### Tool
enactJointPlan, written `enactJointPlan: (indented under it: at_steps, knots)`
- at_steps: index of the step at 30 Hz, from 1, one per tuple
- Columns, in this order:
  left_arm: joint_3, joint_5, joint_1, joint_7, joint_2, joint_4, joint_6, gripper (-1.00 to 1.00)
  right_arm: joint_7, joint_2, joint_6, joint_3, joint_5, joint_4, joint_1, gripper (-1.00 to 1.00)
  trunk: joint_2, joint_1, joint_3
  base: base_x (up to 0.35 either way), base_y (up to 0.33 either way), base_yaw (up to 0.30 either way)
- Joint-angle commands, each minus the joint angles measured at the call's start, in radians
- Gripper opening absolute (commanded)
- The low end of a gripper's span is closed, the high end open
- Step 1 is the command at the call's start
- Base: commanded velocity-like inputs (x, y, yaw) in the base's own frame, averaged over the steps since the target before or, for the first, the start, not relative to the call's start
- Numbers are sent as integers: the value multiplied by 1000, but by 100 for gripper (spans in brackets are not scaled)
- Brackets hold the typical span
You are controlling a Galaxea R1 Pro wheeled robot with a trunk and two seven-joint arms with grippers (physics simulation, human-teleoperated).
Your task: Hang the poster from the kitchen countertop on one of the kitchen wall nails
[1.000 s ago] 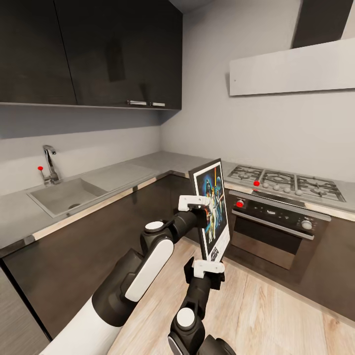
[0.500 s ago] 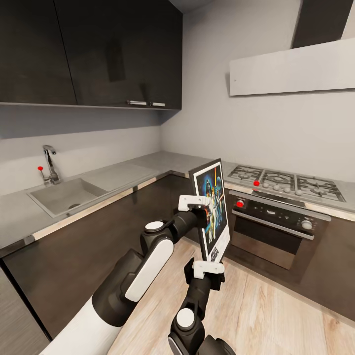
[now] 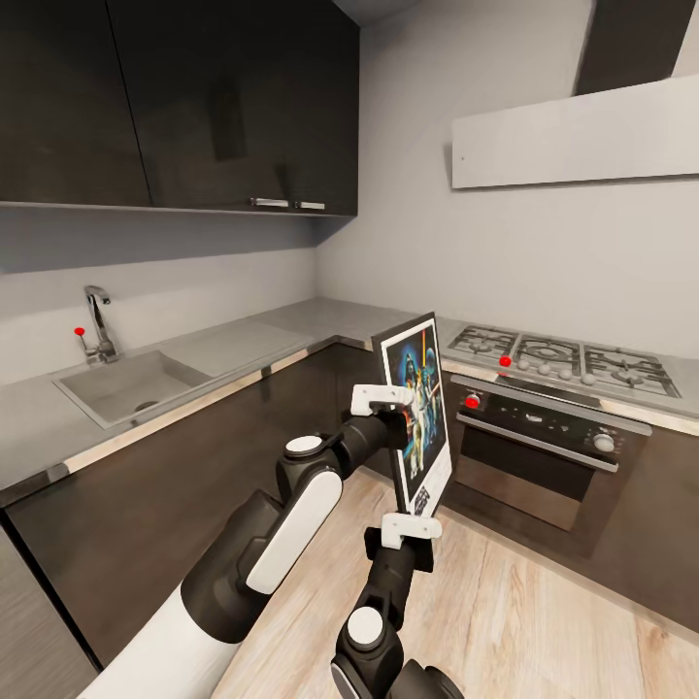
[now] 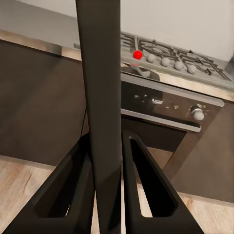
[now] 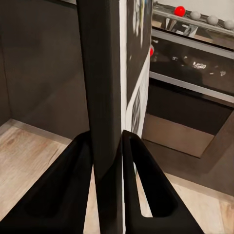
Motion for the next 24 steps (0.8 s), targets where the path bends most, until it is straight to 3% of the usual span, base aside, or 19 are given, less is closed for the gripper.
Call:
enactJointPlan:
  at_steps: [1,11,12,24]
  knots:
    - [-1,13,-1,9,0,-1,0,-100,-6,0,6,2,-5,-1,-1,-100,-1,0,-1,0,0,0]
    - [-1,13,-1,9,0,-1,1,-100,-6,0,6,2,-5,-1,-1,-100,-1,0,-1,0,0,0]
    - [-1,13,-1,9,0,-1,1,100,-6,0,6,2,-5,-1,-1,-100,-1,0,-1,0,0,0]
    - [-1,13,-1,9,0,-1,1,100,-6,0,6,2,-5,-1,-1,-100,-1,0,-1,0,0,0]
